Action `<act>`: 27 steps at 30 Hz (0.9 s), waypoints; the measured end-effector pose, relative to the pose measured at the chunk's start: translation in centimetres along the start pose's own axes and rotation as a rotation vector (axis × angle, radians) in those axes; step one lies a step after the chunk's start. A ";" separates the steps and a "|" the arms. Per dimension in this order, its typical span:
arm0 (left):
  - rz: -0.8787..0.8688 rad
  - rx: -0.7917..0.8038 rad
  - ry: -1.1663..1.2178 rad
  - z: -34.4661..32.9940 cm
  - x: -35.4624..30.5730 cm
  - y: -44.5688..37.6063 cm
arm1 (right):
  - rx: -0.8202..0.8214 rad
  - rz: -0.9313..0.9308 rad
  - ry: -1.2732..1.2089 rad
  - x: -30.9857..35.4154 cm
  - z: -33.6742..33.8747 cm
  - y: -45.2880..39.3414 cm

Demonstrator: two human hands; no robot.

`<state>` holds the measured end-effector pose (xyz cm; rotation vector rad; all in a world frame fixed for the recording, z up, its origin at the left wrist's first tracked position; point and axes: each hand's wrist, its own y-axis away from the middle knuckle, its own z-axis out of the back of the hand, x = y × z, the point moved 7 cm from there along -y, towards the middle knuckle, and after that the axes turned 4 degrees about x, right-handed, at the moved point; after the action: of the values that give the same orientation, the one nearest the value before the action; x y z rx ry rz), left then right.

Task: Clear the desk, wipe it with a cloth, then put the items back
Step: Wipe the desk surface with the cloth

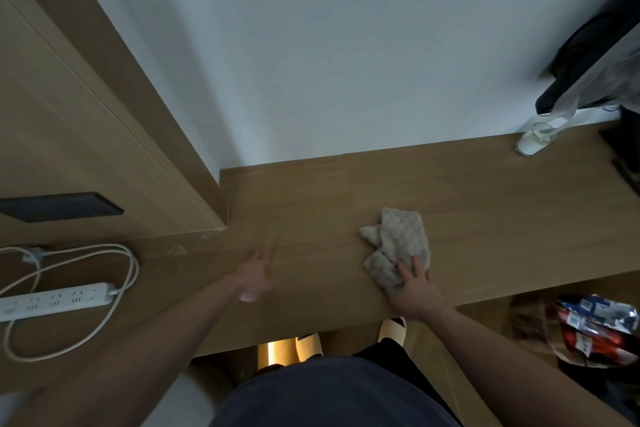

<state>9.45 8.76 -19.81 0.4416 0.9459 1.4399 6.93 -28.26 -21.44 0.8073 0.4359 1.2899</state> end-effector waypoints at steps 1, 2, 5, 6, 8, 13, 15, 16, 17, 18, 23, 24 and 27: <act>-0.047 -0.011 0.004 0.0 -0.7 0.2 | 0.006 -0.021 -0.017 -0.2 0.1 -0.1; -0.063 -0.031 0.024 0.1 -1.5 0.6 | 0.021 -0.029 -0.014 0.2 0.2 -0.1; -0.077 -0.171 0.111 0.5 -2.8 1.1 | 0.105 -0.012 -0.004 4.5 -0.6 0.2; -0.087 -0.196 0.149 0.4 -3.2 1.3 | 0.141 -0.001 -0.048 6.4 -1.0 0.4; -0.150 -0.218 0.165 -0.3 -4.3 1.9 | 0.226 0.052 -0.282 10.1 -0.8 0.9; -0.301 -0.239 -0.070 -1.4 -8.0 2.1 | 0.225 0.233 -0.831 14.3 3.1 2.5; -0.292 -0.236 -0.153 -1.0 -8.8 1.4 | 0.145 0.272 -0.764 14.0 3.9 2.7; -0.294 -0.234 -0.186 -0.7 -9.3 0.9 | 0.104 0.262 -0.725 13.4 4.1 2.8; -0.294 -0.227 -0.214 -0.4 -9.8 0.3 | 0.069 0.236 -0.694 12.5 3.9 2.9; -0.291 -0.223 -0.241 -0.1 -10.4 -0.3 | 0.037 0.203 -0.666 11.6 3.7 3.0; -0.193 -0.026 -0.319 0.1 -9.5 -3.8 | -0.015 0.113 -0.531 8.4 1.7 2.9; -0.185 0.015 -0.333 -0.1 -8.8 -3.9 | -0.016 0.114 -0.506 8.3 1.4 2.9; -0.164 0.044 -0.326 -0.2 -6.1 -3.3 | -0.025 0.139 -0.425 9.1 1.2 2.7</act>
<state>12.18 2.42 -20.70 0.5974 0.7332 1.1581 8.24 -19.73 -17.30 1.0750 0.0238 1.2062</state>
